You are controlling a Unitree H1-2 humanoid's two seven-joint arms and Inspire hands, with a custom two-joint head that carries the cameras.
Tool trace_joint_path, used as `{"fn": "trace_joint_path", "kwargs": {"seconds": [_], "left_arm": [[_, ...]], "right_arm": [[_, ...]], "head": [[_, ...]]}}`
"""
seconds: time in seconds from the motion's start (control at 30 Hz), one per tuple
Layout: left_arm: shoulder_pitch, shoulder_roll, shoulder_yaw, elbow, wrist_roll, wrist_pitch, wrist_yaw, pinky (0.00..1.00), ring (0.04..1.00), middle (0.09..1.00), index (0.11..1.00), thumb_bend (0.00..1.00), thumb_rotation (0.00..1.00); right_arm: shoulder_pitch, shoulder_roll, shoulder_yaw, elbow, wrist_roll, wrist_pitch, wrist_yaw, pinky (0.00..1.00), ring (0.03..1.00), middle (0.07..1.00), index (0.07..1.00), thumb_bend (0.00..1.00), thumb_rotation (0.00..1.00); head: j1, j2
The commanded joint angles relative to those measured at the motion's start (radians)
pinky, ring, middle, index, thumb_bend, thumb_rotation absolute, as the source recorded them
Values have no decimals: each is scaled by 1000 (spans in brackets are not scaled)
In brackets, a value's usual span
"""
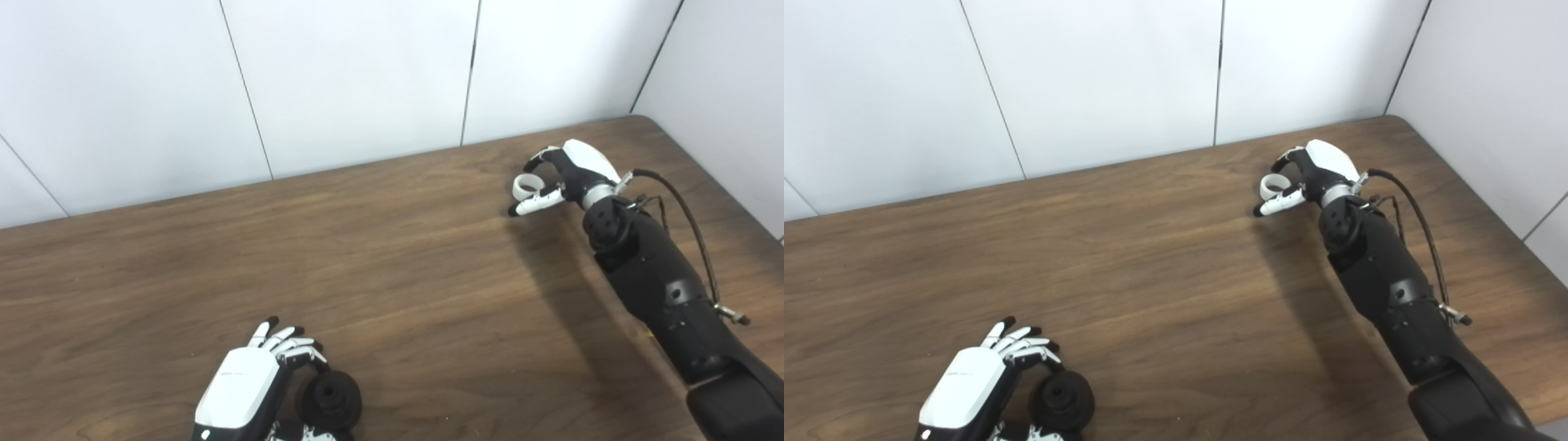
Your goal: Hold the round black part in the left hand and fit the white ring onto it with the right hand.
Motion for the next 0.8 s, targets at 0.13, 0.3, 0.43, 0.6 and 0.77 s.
{"fn": "trace_joint_path", "kwargs": {"seconds": [0.13, 0.3, 0.43, 0.6, 0.77], "left_arm": [[14, 23, -6, 27, 18, 7, -29, 1000, 883, 764, 484, 522, 50], [11, 24, -5, 24, 22, 9, -31, 1000, 883, 763, 484, 522, 51], [11, 23, -6, 22, 23, 10, -32, 1000, 881, 761, 484, 522, 51], [8, 28, -7, 20, 28, 9, -36, 1000, 883, 764, 484, 521, 51], [8, 30, -7, 13, 33, 13, -41, 1000, 882, 763, 485, 521, 52]], "right_arm": [[-62, -45, -15, -12, -1, -4, -33, 861, 955, 914, 699, 800, 301], [-66, -49, -14, 0, 2, -6, -34, 868, 961, 910, 701, 802, 305], [-67, -48, -12, 1, 1, -7, -37, 865, 957, 904, 697, 801, 299], [-67, -45, -10, 5, 3, 3, -41, 859, 957, 915, 690, 791, 286], [-67, -46, -10, 10, 4, 8, -42, 852, 953, 912, 679, 785, 280]], "head": [[1, 1], [-1, 1], [-1, 1], [-1, 2], [-3, 2]]}}
